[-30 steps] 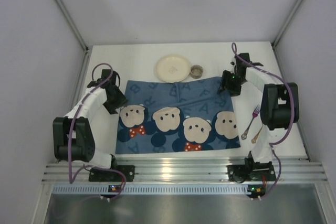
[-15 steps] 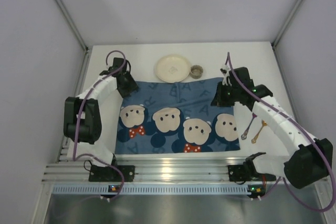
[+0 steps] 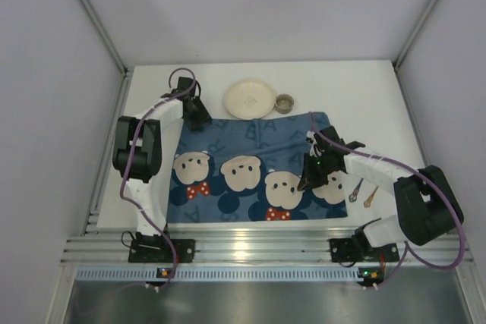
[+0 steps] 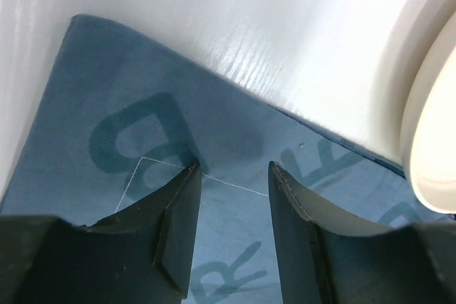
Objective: Set the dinner table for one person
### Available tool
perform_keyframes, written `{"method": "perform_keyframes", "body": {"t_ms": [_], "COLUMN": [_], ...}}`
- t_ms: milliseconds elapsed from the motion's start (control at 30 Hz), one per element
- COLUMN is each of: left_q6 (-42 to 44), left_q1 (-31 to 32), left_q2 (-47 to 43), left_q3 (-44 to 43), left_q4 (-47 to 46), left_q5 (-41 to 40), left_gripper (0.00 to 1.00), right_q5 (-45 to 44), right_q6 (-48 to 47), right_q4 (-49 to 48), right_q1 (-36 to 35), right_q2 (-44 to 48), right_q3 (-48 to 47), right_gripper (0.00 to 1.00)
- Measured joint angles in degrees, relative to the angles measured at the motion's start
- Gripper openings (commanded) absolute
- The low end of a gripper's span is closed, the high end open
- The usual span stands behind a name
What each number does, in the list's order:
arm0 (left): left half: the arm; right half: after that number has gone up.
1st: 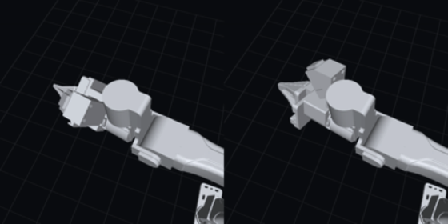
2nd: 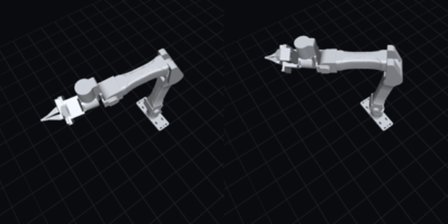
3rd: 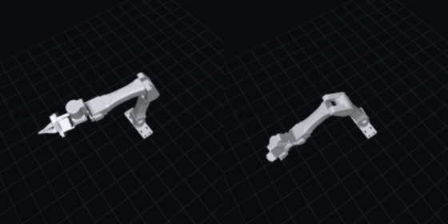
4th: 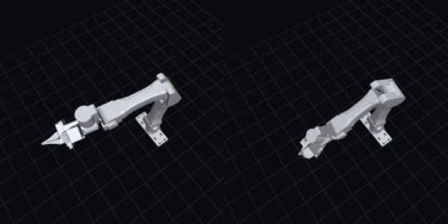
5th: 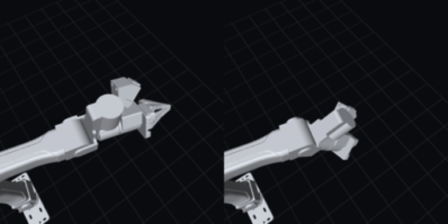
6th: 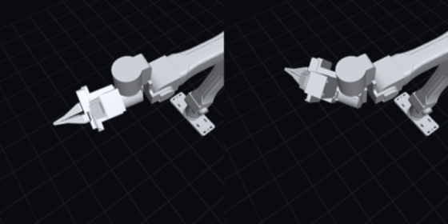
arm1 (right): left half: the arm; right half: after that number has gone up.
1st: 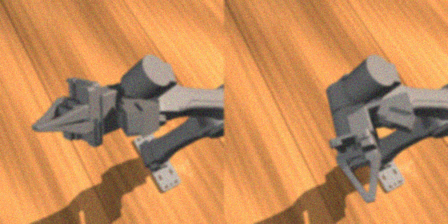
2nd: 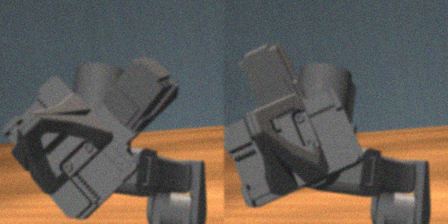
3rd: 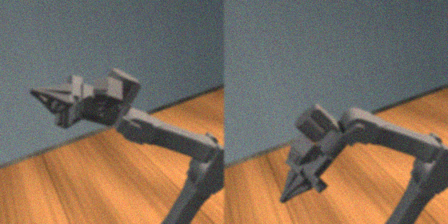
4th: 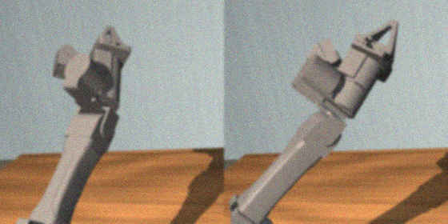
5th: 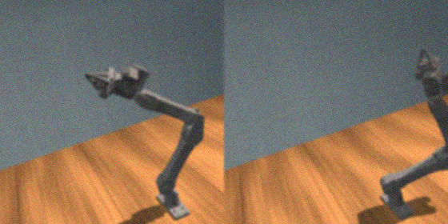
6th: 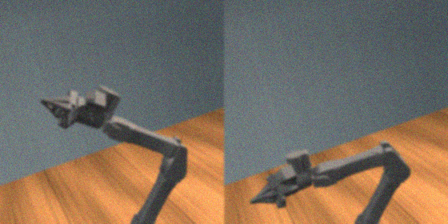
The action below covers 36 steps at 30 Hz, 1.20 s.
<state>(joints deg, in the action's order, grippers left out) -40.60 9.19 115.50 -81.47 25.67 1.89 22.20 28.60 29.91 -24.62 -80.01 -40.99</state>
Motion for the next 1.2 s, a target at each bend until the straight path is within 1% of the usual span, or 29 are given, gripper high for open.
{"method": "perform_keyframes", "body": {"t_ms": [167, 267, 467, 733, 933, 1033, 1067, 1133, 1167, 1200], "left_q6": [0.09, 0.66, 1.81, 1.81, 2.36, 3.15, 3.32, 3.48, 3.48, 3.45], "left_q1": [-0.04, -0.24, -1.95, -4.59, -4.66, -4.68, -4.72, -4.94, -5.07, -5.14], "left_q2": [2.27, 3.43, 3.8, 3.82, 2.56, 2.05, 1.9, 1.49, 1.14, 0.74], "left_q3": [-3.02, -4.63, -5.01, -4.61, -2.62, -2.36, -2.29, -2.27, -2.29, -2.29], "left_q4": [0.04, 0.11, -0.09, -0.94, -2.47, -2.1, -1.84, -1.31, -1.09, -0.98], "left_q5": [-0.66, -1.57, -1.99, -2.54, -3.26, -3.8, -3.98, -4.09, -4.04, -3.8], "left_gripper": [0.47, 0.47, 0.46, 0.45, 0.46, 0.48, 0.48, 0.5, 0.51, 0.52], "right_q5": [0.74, 1.57, 2.05, -0.35, -1.66, -3.23, -3.65, -4.02, -4.04, -4.07], "right_q6": [1.05, 1.55, 2.27, 2.67, 2.67, 2.23, 2.03, 1.7, 1.53, 1.42], "right_q4": [-2.27, -3.15, -4.68, -2.4, -0.66, 1.38, 2.08, 3.91, 4.76, 6.12], "right_q1": [0.11, 0.02, 0.02, -0.02, -0.02, -0.02, -0.02, -0.02, -0.02, -0.04], "right_q2": [-2.73, -2.54, -1.38, -0.2, 0.85, 2.27, 2.86, 4.68, 5.68, 6.62], "right_q3": [4.33, 5.11, 6.6, 6.49, 6.49, 6.54, 6.51, 6.36, 6.12, 5.44], "right_gripper": [0.0, 0.0, 0.0, 0.0, 0.0, 0.0, 0.05, 0.12, 0.23, 0.31]}}
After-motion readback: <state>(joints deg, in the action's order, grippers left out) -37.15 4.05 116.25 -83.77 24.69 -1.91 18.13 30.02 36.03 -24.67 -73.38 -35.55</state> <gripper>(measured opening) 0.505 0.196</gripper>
